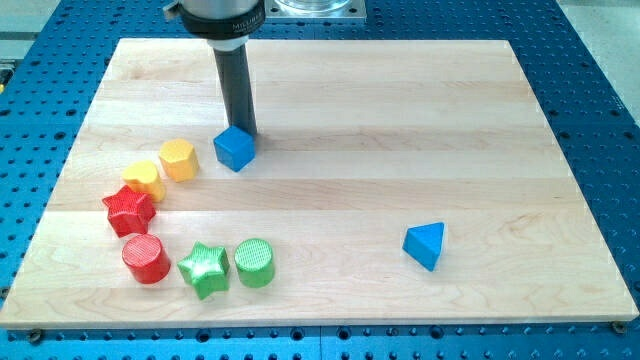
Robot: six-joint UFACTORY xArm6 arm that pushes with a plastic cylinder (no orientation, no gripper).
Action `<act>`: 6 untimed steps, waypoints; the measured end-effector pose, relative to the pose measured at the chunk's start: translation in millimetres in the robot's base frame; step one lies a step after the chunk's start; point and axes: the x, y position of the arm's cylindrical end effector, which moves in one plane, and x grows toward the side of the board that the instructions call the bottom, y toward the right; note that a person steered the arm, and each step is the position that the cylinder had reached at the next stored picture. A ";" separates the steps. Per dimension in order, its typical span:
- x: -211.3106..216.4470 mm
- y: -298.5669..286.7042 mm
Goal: Nudge the blue blocks
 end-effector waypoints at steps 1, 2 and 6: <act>-10.0 26.8; 11.3 37.3; 32.4 29.5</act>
